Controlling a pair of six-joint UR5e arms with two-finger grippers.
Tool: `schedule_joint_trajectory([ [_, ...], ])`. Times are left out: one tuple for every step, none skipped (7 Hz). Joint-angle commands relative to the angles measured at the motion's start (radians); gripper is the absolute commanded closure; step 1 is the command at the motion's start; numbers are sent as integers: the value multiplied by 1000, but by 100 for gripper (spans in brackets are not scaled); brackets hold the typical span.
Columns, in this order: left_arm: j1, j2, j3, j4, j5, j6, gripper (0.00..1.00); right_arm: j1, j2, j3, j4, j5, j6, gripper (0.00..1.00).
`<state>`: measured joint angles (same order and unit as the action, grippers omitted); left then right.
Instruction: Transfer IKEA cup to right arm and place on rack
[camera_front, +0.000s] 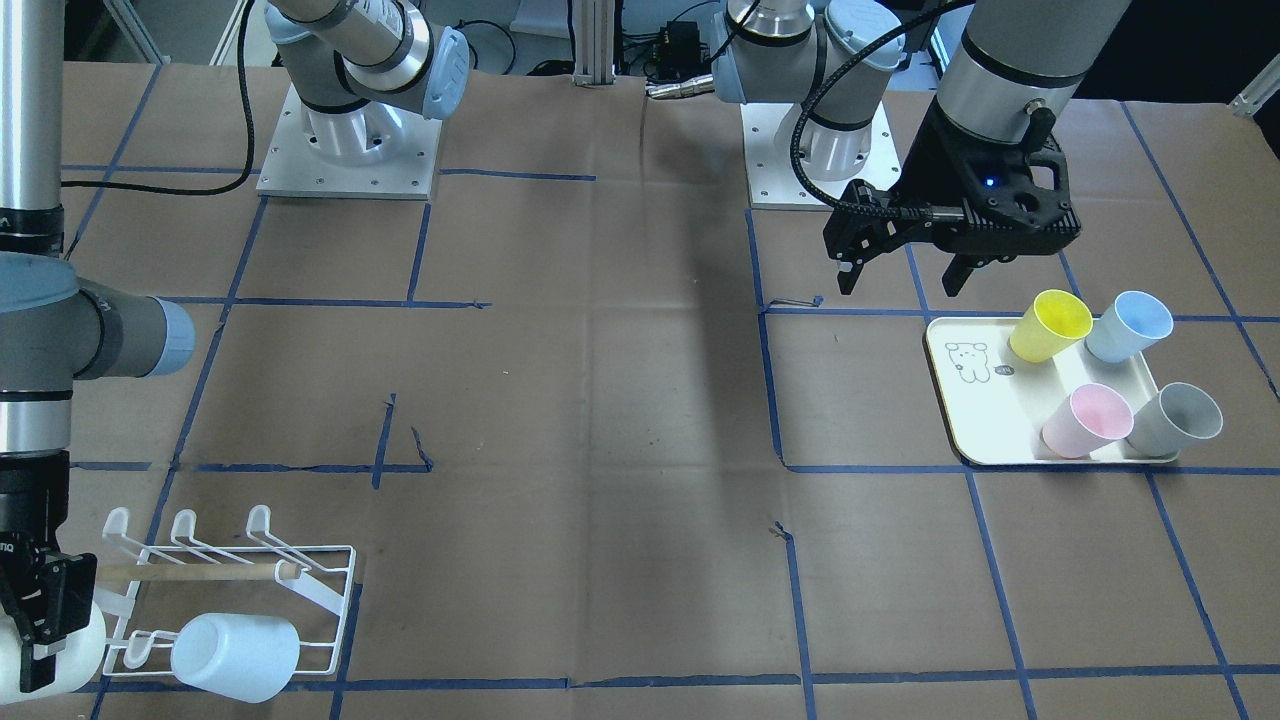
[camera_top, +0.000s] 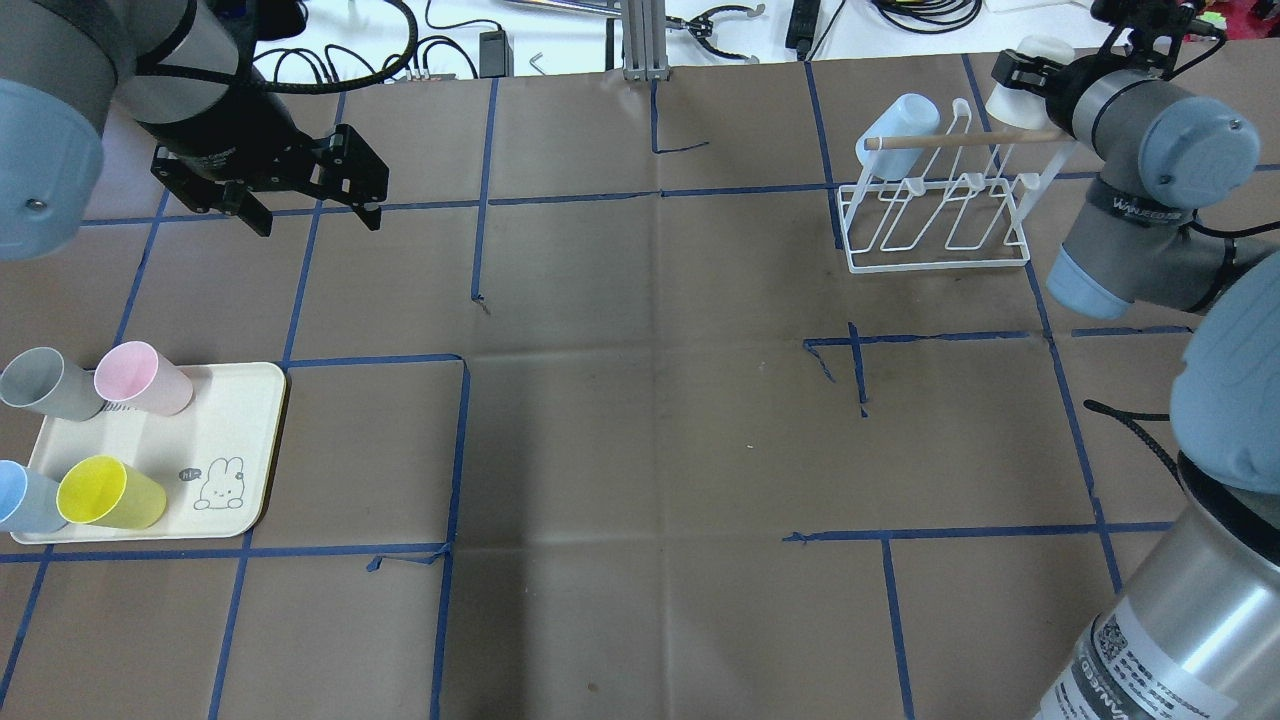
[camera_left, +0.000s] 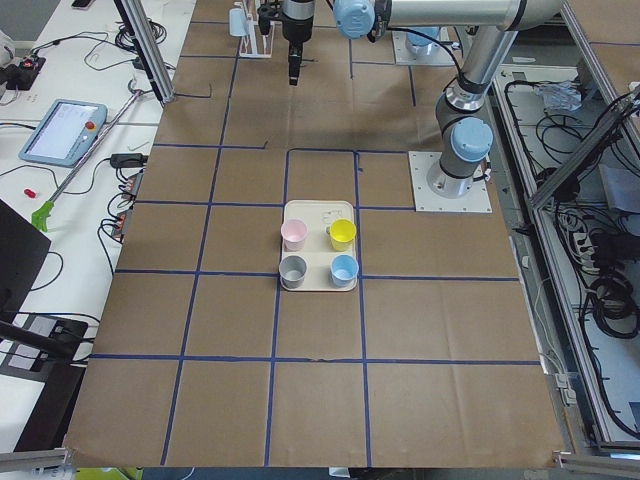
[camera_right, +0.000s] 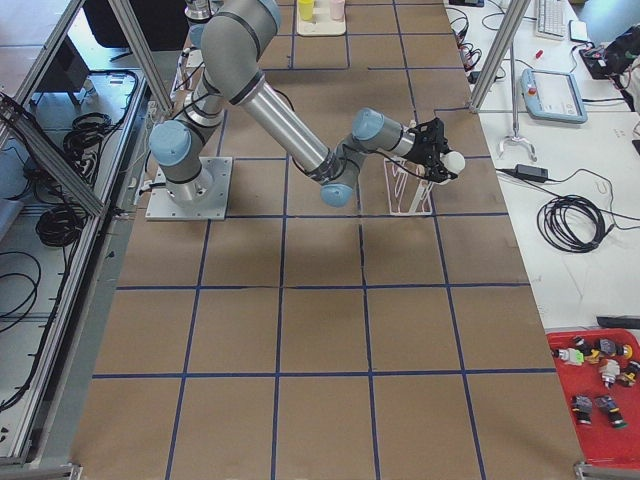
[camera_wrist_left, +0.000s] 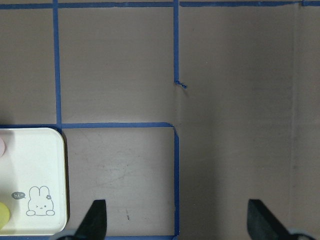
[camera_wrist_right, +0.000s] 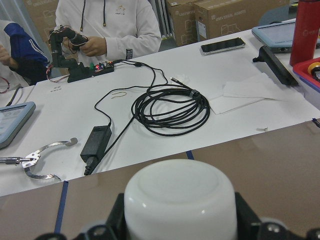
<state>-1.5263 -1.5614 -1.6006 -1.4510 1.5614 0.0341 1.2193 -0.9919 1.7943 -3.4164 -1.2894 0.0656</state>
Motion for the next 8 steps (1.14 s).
schedule_joint_trajectory([
  [-50,-5,1,3,14,-38,1,0,-1,-1,0,-13,-3,0],
  [-54,-9,5,4,14,-40,1,0,-1,-1,2,-14,-4,0],
  [-54,-12,7,4,14,-39,1,0,-4,-1,2,-14,-4,0],
  [-52,-11,8,4,13,-37,1,0,-36,-1,2,-11,-3,0],
  [-48,-6,2,4,12,-27,1,0,-80,-1,5,-11,2,0],
  [-34,-5,1,4,11,-26,1,3,-132,0,5,-11,9,0],
  [-17,-5,-1,4,6,-23,1,5,-178,3,15,-13,5,0],
  [-9,-5,-4,6,5,-23,1,11,-212,3,73,-11,-1,0],
])
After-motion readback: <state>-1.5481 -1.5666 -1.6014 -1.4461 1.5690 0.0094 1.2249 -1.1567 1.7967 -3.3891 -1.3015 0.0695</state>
